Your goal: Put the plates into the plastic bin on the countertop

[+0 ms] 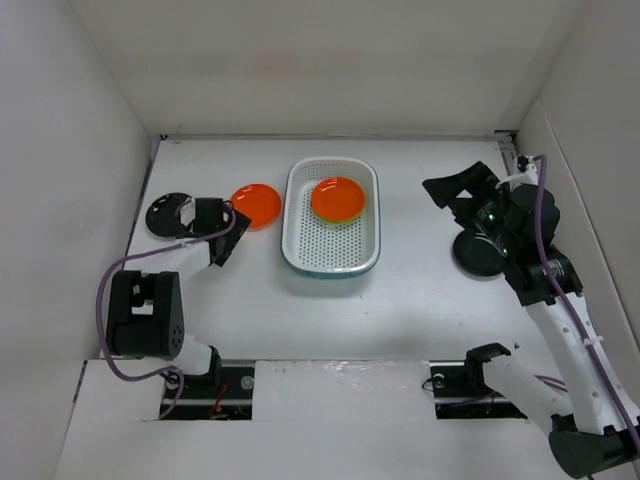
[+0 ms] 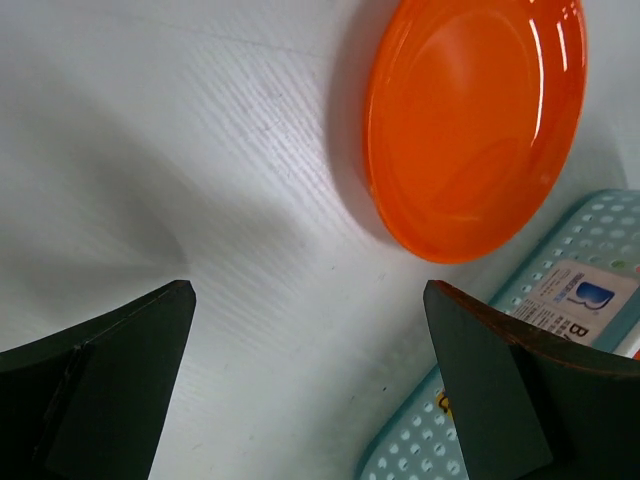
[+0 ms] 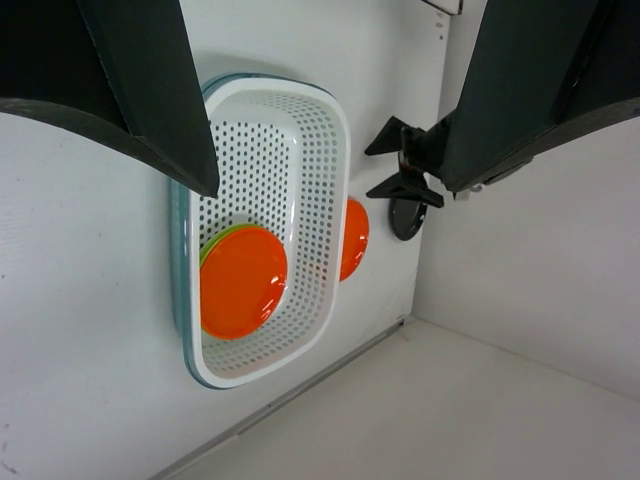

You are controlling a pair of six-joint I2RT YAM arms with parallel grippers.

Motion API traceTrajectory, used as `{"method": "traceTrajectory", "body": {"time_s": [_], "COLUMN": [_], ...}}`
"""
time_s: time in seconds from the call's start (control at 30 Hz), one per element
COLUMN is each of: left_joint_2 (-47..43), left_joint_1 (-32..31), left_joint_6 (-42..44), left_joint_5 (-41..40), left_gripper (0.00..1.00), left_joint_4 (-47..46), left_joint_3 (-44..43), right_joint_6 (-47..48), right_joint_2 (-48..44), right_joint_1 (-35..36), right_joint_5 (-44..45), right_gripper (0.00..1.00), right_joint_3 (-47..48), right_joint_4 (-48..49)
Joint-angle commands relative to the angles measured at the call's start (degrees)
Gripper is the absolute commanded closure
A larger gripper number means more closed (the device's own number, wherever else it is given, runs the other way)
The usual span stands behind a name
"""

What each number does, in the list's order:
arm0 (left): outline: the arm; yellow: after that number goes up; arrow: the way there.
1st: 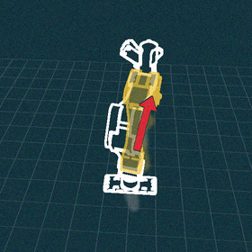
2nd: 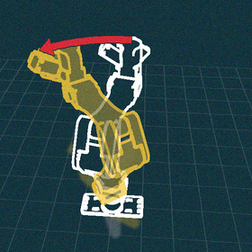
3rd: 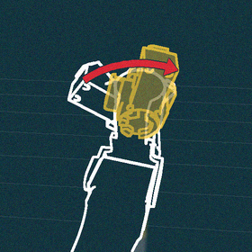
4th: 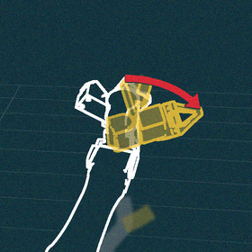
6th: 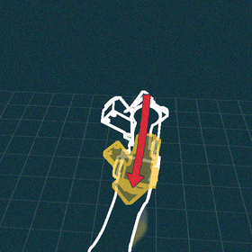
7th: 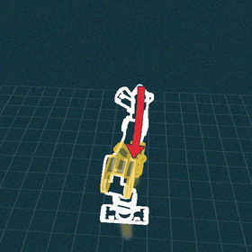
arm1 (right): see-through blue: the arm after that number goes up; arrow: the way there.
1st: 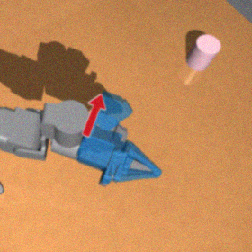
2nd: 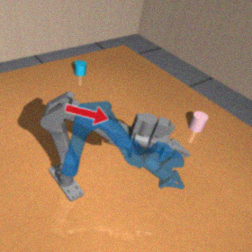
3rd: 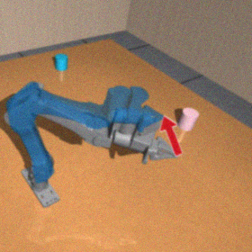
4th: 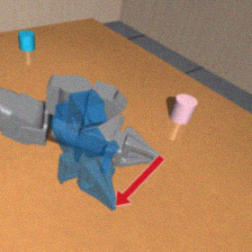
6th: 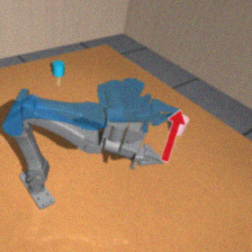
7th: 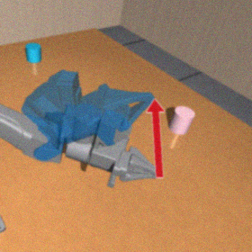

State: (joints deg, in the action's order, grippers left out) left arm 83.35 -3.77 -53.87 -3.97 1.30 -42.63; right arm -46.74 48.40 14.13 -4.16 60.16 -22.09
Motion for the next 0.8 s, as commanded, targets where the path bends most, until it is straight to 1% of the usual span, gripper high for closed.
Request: {"method": "traceTrajectory", "body": {"time_s": [0.0, 0.1, 0.2, 0.3, 0.37, 0.4, 0.5, 0.53, 0.6, 0.63, 0.77], "left_joint_2": [3.0, 7.1, 10.1, 12.5, 14.4, 15.1, 16.4, 16.4, 16.4, 16.9, 18.0], "left_joint_1": [0.0, 0.0, 0.0, 0.5, 0.5, 0.5, 0.5, 0.5, 1.0, 1.0, 1.0], "left_joint_6": [-1.9, -2.4, -2.4, -2.4, -1.9, -1.9, -1.9, -1.3, -1.3, -1.3, -1.3], "left_joint_5": [-0.5, 0.0, 0.5, 1.1, 1.1, 1.1, 1.1, 1.1, 1.1, 1.1, 1.1], "left_gripper": [0.0, 0.0, 0.06, 0.15, 0.23, 0.31, 0.54, 0.66, 0.74, 0.74, 0.89], "left_joint_4": [-9.0, -12.3, -15.4, -16.2, -15.4, -14.3, -13.0, -13.0, -13.6, -13.6, -13.1], "left_joint_3": [0.4, 0.4, -0.7, -3.1, -4.7, -6.7, -8.0, -8.0, -8.0, -8.0, -9.1], "right_joint_6": [0.3, 0.3, 0.3, 0.3, 0.3, 0.3, 0.9, 0.9, 1.4, 1.4, 1.4], "right_joint_2": [-1.3, -1.3, -1.3, -1.3, -1.3, -1.3, -1.3, -1.3, -1.3, -1.3, -1.8], "right_joint_1": [-0.4, -0.9, -0.9, -0.9, -0.9, -0.9, -0.9, -0.9, -0.9, -0.9, -0.9], "right_joint_5": [-1.5, -1.5, -1.5, -1.5, -1.5, -1.5, -0.4, -0.4, 0.4, 0.9, 1.4], "right_gripper": [0.0, 0.0, 0.0, 0.0, 0.0, 0.0, 0.0, 0.0, 0.0, 0.0, 0.0], "right_joint_3": [0.6, 0.6, 0.6, 0.6, 0.6, 0.6, 1.2, 1.8, 2.4, 2.4, 2.9], "right_joint_4": [3.9, 3.4, 3.4, 3.4, 3.4, 2.8, 2.8, 2.3, 2.3, 1.6, 1.1]}}
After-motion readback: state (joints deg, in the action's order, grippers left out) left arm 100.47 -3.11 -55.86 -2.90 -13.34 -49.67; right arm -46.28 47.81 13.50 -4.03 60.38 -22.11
